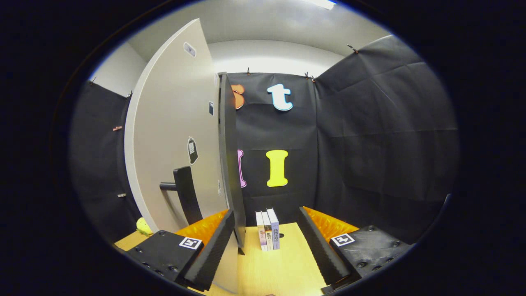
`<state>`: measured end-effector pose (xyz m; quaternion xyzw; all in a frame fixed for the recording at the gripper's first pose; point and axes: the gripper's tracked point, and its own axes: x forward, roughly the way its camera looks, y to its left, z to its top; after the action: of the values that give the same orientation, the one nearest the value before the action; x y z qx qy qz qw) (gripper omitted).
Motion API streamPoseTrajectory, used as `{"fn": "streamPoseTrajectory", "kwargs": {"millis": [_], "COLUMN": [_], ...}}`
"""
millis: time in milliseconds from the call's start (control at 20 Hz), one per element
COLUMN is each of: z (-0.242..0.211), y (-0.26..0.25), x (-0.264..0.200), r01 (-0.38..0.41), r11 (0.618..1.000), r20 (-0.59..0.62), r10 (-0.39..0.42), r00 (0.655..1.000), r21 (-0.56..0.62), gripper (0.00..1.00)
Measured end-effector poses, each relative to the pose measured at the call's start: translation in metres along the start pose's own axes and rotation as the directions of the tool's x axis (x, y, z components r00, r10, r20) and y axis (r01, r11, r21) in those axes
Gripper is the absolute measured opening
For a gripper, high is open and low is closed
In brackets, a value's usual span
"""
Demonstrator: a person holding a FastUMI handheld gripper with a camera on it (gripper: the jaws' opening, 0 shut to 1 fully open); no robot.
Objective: Open the shoe cabinet door, grab the shoes and put them into the shoe cabinet, then close the shoe cabinet door.
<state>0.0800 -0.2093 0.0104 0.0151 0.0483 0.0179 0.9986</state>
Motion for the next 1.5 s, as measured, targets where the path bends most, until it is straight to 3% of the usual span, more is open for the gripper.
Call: {"fn": "streamPoseTrajectory", "kwargs": {"millis": [350, 550, 750, 1000, 1500], "z": [-0.004, -0.006, -0.013, -0.019, -0.031], "y": [0.011, 0.049, 0.109, 0.188, 0.376], "x": [-0.011, -0.02, -0.018, -0.009, 0.082], "r01": [0.069, 0.055, -0.002, -0.015, -0.127], "r11": [0.998, 0.998, 1.0, 1.0, 0.99], "r20": [-0.016, -0.008, -0.025, 0.007, -0.001], "r10": [-0.069, -0.055, 0.003, 0.015, 0.127], "r00": [0.998, 0.998, 1.0, 1.0, 0.992], "r21": [0.011, 0.003, 0.01, 0.007, -0.067], "gripper": [0.96, 0.97, 0.97, 0.97, 0.98]}}
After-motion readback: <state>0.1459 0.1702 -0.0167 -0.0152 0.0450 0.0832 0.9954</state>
